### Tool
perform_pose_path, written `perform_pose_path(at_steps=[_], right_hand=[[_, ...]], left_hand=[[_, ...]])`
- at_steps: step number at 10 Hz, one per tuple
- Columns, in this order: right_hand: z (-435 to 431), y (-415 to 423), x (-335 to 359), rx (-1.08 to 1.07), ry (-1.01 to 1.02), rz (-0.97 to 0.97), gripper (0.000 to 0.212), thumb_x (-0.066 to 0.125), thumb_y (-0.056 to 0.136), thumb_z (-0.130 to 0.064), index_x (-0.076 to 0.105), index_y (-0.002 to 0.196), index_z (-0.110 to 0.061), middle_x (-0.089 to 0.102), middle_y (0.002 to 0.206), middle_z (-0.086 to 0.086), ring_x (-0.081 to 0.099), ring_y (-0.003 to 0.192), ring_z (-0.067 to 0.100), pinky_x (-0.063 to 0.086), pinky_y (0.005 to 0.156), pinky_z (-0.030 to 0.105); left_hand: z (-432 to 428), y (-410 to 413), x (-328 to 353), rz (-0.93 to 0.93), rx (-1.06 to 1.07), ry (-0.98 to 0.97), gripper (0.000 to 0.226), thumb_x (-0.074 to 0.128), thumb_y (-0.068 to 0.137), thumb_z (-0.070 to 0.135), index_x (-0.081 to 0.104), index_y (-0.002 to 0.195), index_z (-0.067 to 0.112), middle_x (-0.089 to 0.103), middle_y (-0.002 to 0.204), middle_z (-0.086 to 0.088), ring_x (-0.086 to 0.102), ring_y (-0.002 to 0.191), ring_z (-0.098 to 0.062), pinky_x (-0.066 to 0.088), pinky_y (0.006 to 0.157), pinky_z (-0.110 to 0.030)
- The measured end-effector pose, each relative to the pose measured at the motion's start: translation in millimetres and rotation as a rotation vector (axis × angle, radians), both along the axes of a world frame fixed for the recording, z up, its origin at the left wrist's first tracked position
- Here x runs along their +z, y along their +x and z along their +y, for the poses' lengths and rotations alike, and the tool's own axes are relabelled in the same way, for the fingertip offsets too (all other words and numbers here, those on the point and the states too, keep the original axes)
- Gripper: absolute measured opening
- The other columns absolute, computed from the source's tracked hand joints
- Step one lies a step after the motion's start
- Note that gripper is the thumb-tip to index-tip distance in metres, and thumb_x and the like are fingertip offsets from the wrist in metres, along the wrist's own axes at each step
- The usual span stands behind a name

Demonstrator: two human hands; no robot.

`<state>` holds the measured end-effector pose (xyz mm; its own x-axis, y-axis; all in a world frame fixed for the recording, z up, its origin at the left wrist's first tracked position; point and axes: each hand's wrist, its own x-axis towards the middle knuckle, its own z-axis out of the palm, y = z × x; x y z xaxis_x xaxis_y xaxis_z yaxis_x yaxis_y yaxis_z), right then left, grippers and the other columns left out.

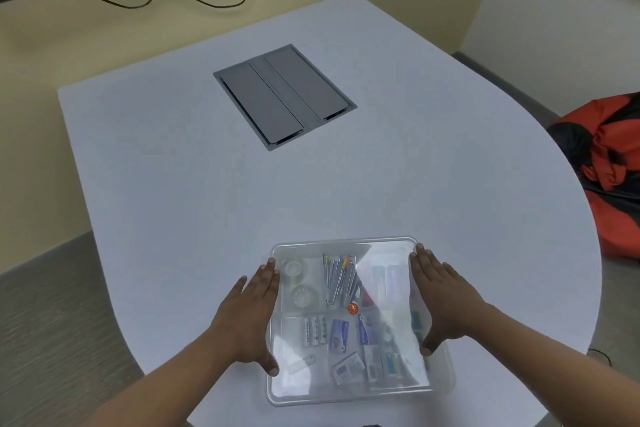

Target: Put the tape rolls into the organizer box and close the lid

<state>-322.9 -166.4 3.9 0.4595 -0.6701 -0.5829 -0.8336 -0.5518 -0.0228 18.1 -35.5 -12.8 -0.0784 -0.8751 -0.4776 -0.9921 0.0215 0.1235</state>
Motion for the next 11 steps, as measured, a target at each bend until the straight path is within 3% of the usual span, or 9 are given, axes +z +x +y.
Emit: perform_pose_path(at_steps=[1, 3, 4, 5, 6, 9, 11], right_hand=[[-6.1, 0.8, 2.3, -0.014, 0.02, -0.016, 0.164, 0.074, 0.04, -0.081, -0.037, 0.136, -0.008, -0.039, 0.149, 0.007, -0.024, 0.144, 0.025, -0.003, 0.118, 0.041], [-22.7, 13.0, 12.4, -0.033, -0.053, -0.077, 0.148, 0.075, 0.053, -0.074, -0.018, 0.149, -0.011, -0.025, 0.157, 0.005, -0.018, 0.146, 0.022, 0.0, 0.119, 0.041], [-13.5, 12.0, 7.5, 0.012, -0.04, -0.119, 0.146, 0.073, 0.053, -0.076, -0.015, 0.149, -0.011, -0.025, 0.154, 0.001, -0.019, 0.145, 0.019, -0.003, 0.117, 0.036], [2.3, 6.4, 2.6, 0.027, 0.028, -0.104, 0.158, 0.071, 0.043, -0.083, -0.028, 0.142, -0.01, -0.035, 0.147, 0.002, -0.029, 0.139, 0.018, -0.008, 0.115, 0.033], [8.3, 7.0, 1.6, 0.024, 0.023, -0.105, 0.16, 0.074, 0.044, -0.079, -0.031, 0.14, -0.007, -0.038, 0.146, 0.005, -0.033, 0.136, 0.019, -0.01, 0.114, 0.032], [7.7, 7.2, 0.3, 0.048, -0.003, -0.056, 0.159, 0.068, 0.042, -0.086, -0.029, 0.143, -0.009, -0.032, 0.154, 0.009, -0.032, 0.139, 0.022, -0.012, 0.115, 0.039], [-13.6, 26.7, 12.6, -0.109, -0.018, -0.195, 0.146, 0.065, 0.052, -0.086, -0.014, 0.15, -0.012, -0.019, 0.16, 0.006, -0.016, 0.146, 0.021, -0.004, 0.116, 0.034]], left_hand=[[-10.6, 1.4, 3.9, -0.019, 0.009, 0.037, 0.16, 0.074, 0.035, 0.078, -0.027, 0.142, 0.014, -0.04, 0.148, -0.004, -0.028, 0.138, -0.012, -0.01, 0.116, -0.04], [-44.1, 11.0, 19.5, -0.043, 0.031, -0.017, 0.146, 0.079, 0.048, 0.069, -0.013, 0.148, 0.015, -0.024, 0.155, 0.0, -0.018, 0.144, -0.016, -0.003, 0.118, -0.042], [-28.9, 14.1, 12.1, -0.019, -0.019, -0.029, 0.136, 0.072, 0.056, 0.071, -0.009, 0.149, 0.014, -0.021, 0.157, -0.002, -0.02, 0.141, -0.011, -0.004, 0.117, -0.038], [-13.0, 10.4, 9.4, -0.003, -0.03, 0.023, 0.147, 0.071, 0.046, 0.077, -0.015, 0.147, 0.014, -0.031, 0.152, 0.0, -0.019, 0.143, -0.012, -0.005, 0.116, -0.035], [-11.1, 4.0, 11.7, -0.021, -0.017, 0.016, 0.147, 0.078, 0.049, 0.068, -0.015, 0.147, 0.011, -0.03, 0.152, -0.003, -0.017, 0.144, -0.015, -0.004, 0.117, -0.036], [-16.9, 0.2, 9.4, -0.089, -0.029, 0.069, 0.149, 0.076, 0.048, 0.072, -0.018, 0.146, 0.01, -0.031, 0.153, -0.007, -0.022, 0.143, -0.019, -0.006, 0.117, -0.041], [-36.3, -5.4, 21.3, 0.09, 0.198, 0.078, 0.162, 0.064, 0.028, 0.089, -0.02, 0.146, 0.016, -0.031, 0.154, 0.001, -0.017, 0.145, -0.016, 0.005, 0.119, -0.045]])
